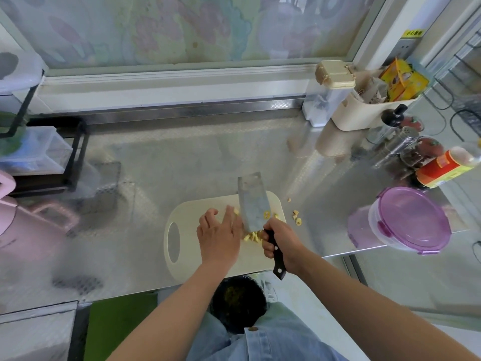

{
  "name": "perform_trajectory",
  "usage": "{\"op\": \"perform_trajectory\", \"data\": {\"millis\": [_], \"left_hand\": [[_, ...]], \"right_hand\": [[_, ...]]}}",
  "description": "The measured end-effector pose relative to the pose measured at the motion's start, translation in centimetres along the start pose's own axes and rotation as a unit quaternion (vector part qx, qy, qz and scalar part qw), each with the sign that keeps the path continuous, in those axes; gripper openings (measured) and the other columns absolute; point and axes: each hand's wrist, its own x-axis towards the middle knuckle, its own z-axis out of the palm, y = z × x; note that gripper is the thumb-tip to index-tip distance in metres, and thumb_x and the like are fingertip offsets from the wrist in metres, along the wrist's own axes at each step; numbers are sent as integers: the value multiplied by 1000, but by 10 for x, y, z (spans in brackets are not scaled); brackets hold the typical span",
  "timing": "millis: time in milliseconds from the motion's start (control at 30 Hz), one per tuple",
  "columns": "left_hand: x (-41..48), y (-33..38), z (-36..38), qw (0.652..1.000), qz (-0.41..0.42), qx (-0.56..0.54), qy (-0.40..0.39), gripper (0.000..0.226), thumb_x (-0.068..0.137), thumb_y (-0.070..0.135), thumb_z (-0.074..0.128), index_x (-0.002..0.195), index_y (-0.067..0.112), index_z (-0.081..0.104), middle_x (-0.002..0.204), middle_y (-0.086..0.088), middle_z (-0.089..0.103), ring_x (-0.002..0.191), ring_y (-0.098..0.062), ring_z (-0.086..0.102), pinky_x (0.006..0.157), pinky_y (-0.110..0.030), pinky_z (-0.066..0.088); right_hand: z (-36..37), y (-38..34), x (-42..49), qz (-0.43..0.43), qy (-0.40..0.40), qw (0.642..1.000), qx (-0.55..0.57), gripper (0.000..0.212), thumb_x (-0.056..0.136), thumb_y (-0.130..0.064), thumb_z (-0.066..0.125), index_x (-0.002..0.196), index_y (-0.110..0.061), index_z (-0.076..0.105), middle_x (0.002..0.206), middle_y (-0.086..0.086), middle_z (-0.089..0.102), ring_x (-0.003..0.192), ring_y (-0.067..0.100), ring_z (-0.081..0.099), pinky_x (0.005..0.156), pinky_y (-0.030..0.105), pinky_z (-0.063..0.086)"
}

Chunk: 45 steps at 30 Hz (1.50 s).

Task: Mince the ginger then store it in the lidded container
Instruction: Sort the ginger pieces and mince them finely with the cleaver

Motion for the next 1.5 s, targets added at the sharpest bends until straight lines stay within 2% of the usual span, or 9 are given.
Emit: {"op": "perform_trajectory", "data": {"millis": [167,300,433,600,867,1100,1333,1433,1500], "left_hand": [[2,12,5,993,120,6,9,65,88,56,2,140,43,39,135,-3,33,120,-22,27,99,-36,27],[1,8,10,998,36,52,-17,71,89,55,-4,148,32,28,145,-8,25,129,-25,20,105,-38,24],[-5,18,9,989,127,71,-17,65,90,55,-2,148,40,22,142,-6,29,125,-24,26,101,-36,27],[4,14,7,999,24,31,-28,76,85,59,-9,151,33,20,148,-10,22,132,-26,18,108,-39,21],[-4,15,11,963,265,46,8,49,101,50,10,145,45,31,138,-11,39,121,-28,34,98,-43,37],[-1,9,15,993,94,71,-14,90,82,64,-24,146,34,33,146,-7,27,131,-27,22,106,-39,24],[-4,15,18,994,105,30,7,72,90,61,-8,147,38,30,144,-6,28,129,-25,20,105,-38,23],[4,20,13,978,-99,-183,-2,59,98,56,16,136,20,44,141,-6,34,131,-22,20,109,-38,18],[13,24,1,885,-214,-408,-64,63,99,58,16,131,21,55,148,-7,33,137,-24,20,113,-41,14]], "right_hand": [[-14,2,-4,-2,1,1000,-12,15,89,-5,40,77,-13,37,58,4,39,41,14,27,37,20,24],[-21,1,-4,-6,1,1000,1,16,89,-4,39,76,-13,36,58,4,39,40,13,27,37,20,24],[-23,-2,-3,-2,-10,1000,-5,15,89,-6,40,75,-13,37,57,3,40,40,13,26,38,21,23],[-29,-2,-6,6,-23,999,-23,16,89,-6,39,75,-13,36,58,3,38,42,13,24,40,22,20],[-34,-8,-2,-11,-18,1000,-15,17,90,-6,38,75,-12,40,58,4,38,39,13,27,38,21,23],[-39,-8,-2,-4,-8,1000,-16,19,90,-6,39,72,-14,35,58,3,38,41,14,26,39,21,22],[-37,-7,-6,-3,-23,999,-23,18,90,-7,40,73,-13,37,58,4,39,41,14,26,38,22,22],[-40,-8,-9,-17,-26,999,-37,18,91,-7,40,74,-13,37,59,4,39,41,14,27,38,22,24],[-40,-8,-10,-32,-32,997,-58,19,94,-10,43,76,-13,38,60,3,40,40,14,29,38,21,24]]}}
